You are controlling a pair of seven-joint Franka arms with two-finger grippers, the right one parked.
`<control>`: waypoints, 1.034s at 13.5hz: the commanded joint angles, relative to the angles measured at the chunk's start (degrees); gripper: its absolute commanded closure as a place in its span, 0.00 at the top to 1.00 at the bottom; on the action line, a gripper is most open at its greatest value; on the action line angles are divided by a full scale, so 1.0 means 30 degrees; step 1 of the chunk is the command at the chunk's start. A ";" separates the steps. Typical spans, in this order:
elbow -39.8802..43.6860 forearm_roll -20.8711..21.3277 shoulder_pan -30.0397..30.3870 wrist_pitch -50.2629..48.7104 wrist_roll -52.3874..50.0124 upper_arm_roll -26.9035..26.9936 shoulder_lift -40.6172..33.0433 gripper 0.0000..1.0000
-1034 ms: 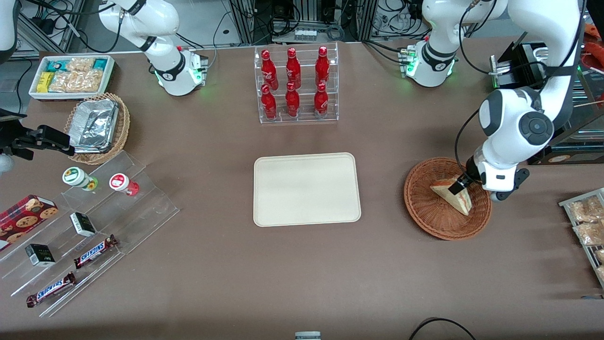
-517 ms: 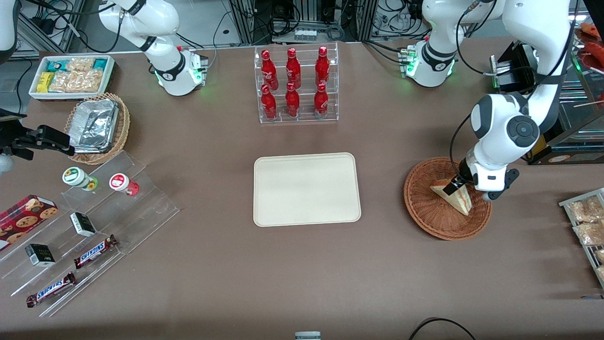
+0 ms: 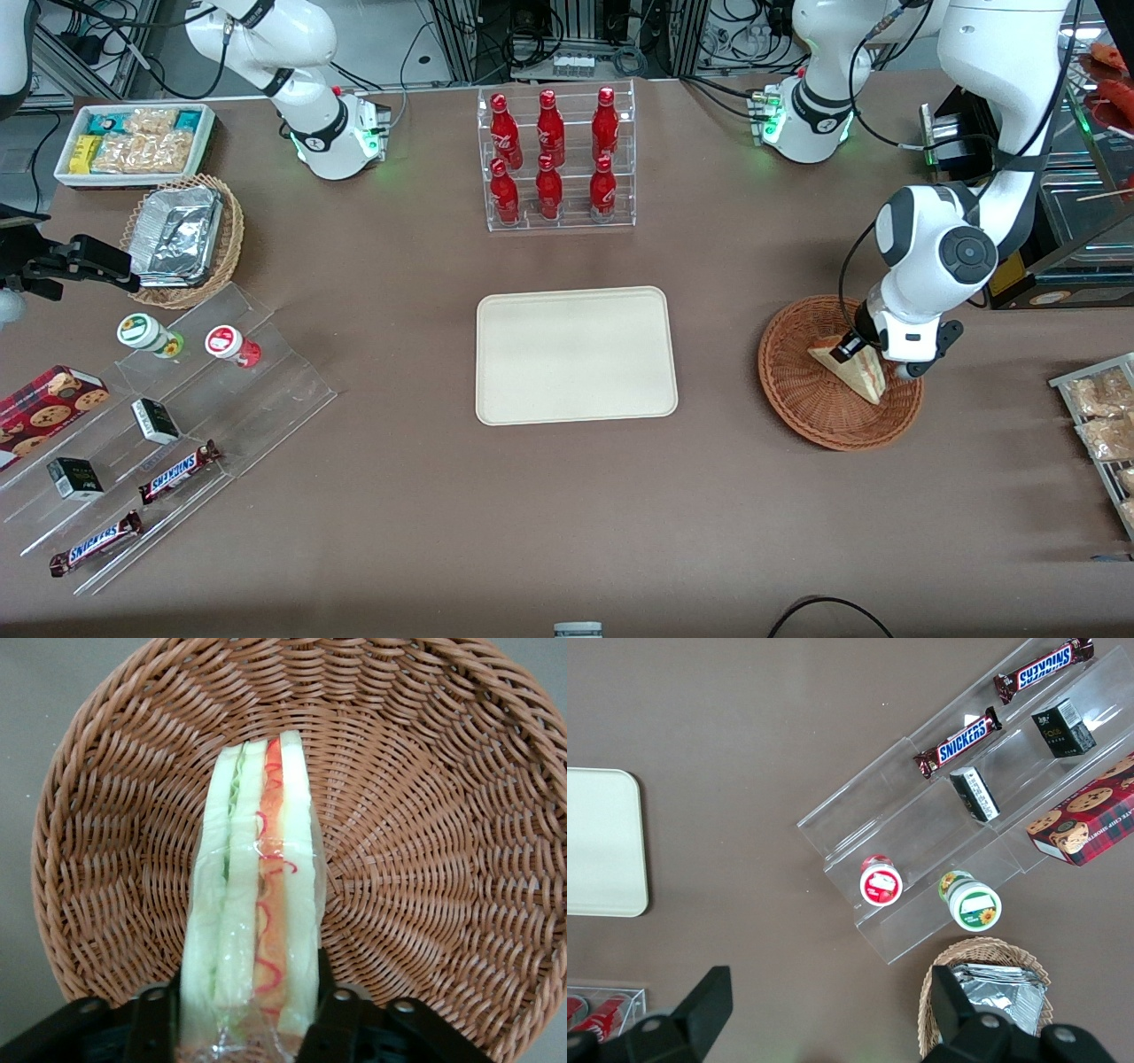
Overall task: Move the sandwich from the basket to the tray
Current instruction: 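Lower the left gripper and close it on the wrapped sandwich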
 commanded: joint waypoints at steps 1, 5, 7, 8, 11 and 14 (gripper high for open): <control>-0.0150 0.0322 -0.0116 0.0240 -0.0323 0.0099 -0.0249 0.00; 0.0054 0.0554 -0.0698 -0.1218 -0.0293 0.0070 -0.1156 0.00; 0.0375 0.1840 -0.1314 -0.2479 -0.0468 -0.0018 -0.1712 0.00; 0.0841 0.1904 -0.1897 -0.3355 -0.0469 -0.0047 -0.1802 0.00; 0.3182 0.1904 -0.3567 -0.6432 -0.0527 -0.0106 -0.1598 0.00; 0.3979 0.1701 -0.5237 -0.6733 -0.0614 -0.0106 -0.1568 0.00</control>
